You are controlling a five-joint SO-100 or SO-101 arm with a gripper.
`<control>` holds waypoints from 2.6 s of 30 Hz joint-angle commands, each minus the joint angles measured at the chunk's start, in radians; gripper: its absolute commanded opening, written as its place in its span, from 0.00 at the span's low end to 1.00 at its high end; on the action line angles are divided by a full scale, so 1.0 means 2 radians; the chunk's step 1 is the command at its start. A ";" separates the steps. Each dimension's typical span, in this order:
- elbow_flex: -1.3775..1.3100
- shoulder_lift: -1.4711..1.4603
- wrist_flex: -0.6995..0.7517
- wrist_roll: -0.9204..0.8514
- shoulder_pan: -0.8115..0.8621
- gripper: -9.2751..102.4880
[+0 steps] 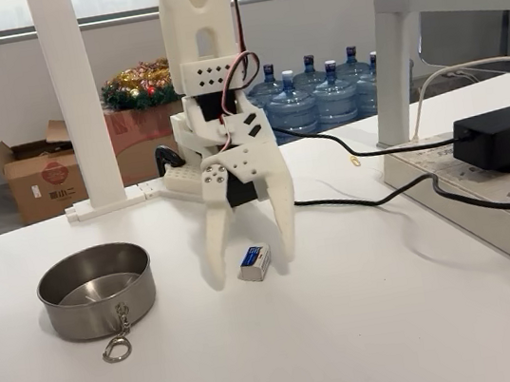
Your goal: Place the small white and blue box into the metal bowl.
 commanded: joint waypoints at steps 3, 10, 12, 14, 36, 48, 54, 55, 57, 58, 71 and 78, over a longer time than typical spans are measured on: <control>0.028 0.013 -0.006 0.003 0.005 0.37; 0.035 0.013 -0.006 0.003 -0.001 0.37; 0.036 0.013 -0.006 0.003 -0.001 0.37; 0.037 0.013 -0.006 0.003 -0.001 0.34; 0.031 0.005 -0.005 -0.004 0.007 0.22; 0.028 0.003 0.001 -0.040 0.018 0.22; 0.028 -0.011 -0.004 -0.039 0.018 0.22; 0.028 -0.011 -0.004 -0.039 0.018 0.22; 0.028 -0.011 -0.004 -0.039 0.018 0.22; 0.028 -0.011 -0.004 -0.039 0.018 0.21; 0.028 -0.010 -0.005 -0.041 0.031 0.11; 0.028 0.025 -0.006 -0.039 0.033 0.11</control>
